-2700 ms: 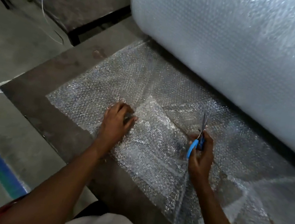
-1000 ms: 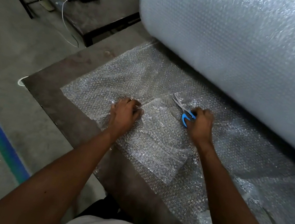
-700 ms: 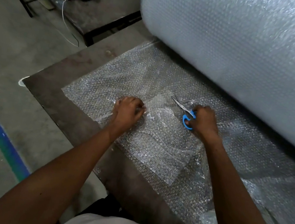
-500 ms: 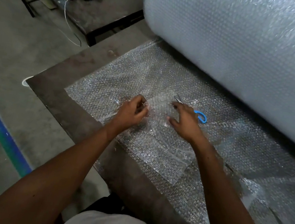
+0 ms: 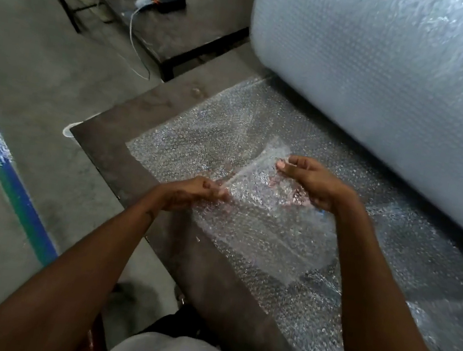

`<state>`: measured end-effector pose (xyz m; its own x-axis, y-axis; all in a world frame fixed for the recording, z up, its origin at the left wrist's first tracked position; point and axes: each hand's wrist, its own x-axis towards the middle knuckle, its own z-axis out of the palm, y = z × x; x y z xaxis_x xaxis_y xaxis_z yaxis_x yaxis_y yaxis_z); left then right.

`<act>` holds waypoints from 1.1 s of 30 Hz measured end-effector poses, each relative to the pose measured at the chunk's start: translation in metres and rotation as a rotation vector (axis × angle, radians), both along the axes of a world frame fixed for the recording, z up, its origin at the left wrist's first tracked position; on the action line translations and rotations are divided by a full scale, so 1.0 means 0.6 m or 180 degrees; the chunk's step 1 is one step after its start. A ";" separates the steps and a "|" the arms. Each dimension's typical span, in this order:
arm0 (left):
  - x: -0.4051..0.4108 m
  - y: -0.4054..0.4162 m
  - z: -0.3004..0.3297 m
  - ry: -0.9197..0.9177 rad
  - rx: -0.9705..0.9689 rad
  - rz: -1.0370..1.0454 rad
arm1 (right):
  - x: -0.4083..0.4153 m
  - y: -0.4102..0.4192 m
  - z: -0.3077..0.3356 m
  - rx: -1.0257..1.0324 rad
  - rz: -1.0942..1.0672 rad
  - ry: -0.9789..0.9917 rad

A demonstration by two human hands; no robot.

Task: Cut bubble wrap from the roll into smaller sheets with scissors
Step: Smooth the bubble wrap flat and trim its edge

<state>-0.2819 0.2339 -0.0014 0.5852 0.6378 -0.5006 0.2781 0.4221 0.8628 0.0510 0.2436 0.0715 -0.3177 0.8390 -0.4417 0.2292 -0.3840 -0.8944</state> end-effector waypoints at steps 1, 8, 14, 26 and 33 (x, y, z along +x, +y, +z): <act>-0.005 -0.005 0.002 -0.0096 -0.0016 0.0000 | -0.011 0.007 0.005 0.0108 -0.0001 -0.0216; -0.058 0.009 0.029 -0.0940 -0.0258 0.1523 | -0.103 0.087 0.024 0.0582 -0.0138 -0.0857; -0.125 0.062 0.029 -0.0736 -0.0241 0.2067 | -0.113 0.132 -0.001 0.0253 0.0424 -0.1167; -0.223 0.127 0.013 -0.0270 -0.0270 0.2225 | -0.259 0.257 -0.068 0.1589 -0.0517 -0.1353; -0.271 0.163 0.028 -0.0018 0.0037 0.2095 | -0.309 0.290 -0.082 0.2225 -0.0309 -0.0670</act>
